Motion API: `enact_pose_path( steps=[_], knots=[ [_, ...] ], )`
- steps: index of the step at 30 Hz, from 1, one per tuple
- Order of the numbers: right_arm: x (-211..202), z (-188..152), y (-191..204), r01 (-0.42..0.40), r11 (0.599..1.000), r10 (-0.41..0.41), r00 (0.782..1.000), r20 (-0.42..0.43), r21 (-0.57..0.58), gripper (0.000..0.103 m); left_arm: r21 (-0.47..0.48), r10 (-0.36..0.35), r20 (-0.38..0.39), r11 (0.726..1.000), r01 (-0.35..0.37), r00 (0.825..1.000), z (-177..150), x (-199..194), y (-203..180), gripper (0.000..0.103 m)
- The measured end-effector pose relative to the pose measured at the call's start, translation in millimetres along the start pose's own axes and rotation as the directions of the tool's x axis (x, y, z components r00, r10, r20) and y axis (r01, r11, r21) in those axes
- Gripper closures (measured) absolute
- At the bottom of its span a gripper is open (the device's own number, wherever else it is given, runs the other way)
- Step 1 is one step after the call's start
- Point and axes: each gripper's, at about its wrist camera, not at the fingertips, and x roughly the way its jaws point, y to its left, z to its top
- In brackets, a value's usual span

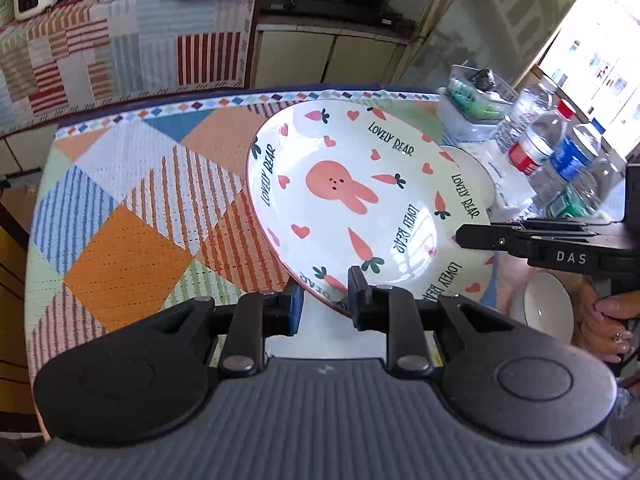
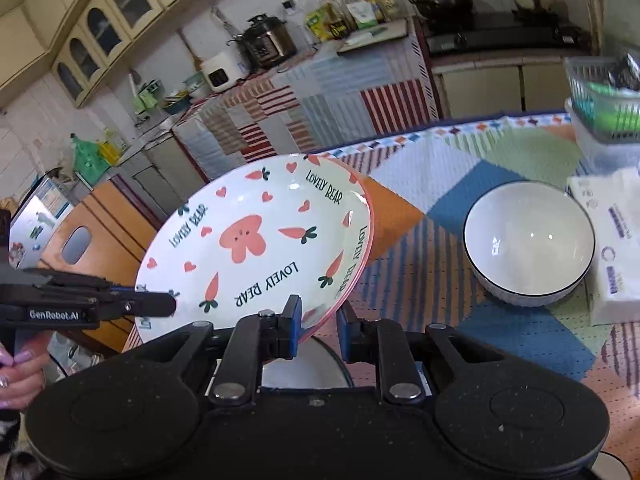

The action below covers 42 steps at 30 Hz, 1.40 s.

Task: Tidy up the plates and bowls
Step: 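Carry the bunny plate onto the white plate and open the right gripper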

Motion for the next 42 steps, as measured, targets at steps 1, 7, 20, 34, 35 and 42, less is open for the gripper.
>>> enact_pose_path(
  steps=[1,7,20,34,35,42],
  knots=[
    [-4,-1,2,-0.003,1.0,0.003,1.0,0.004,-0.005,0.08,-0.001,-0.004,0.002,1.0,0.004,1.0,-1,-4,-2,0.082],
    [-28,-12,8,-0.014,1.0,0.015,1.0,0.014,-0.018,0.08,0.01,-0.025,-0.005,1.0,0.025,1.0,-17,-23,-14,0.082],
    [-68,-65,13,-0.019,1.0,0.019,1.0,-0.011,0.001,0.08,0.045,-0.06,-0.052,0.997,0.062,0.997,-63,-40,-38,0.082],
    [-41,-94,2,-0.028,0.999,0.031,0.992,-0.119,0.031,0.08,-0.005,-0.042,-0.142,0.999,0.041,0.989,-98,-8,-28,0.082],
    [-39,-94,2,-0.028,0.999,0.031,0.991,-0.127,0.027,0.08,-0.013,-0.041,-0.146,0.999,0.039,0.988,-99,-6,-27,0.082],
    [-27,-97,4,-0.021,1.0,0.023,0.984,-0.174,0.013,0.08,-0.054,-0.043,-0.179,0.998,0.034,0.983,-112,4,-17,0.082]
  ],
)
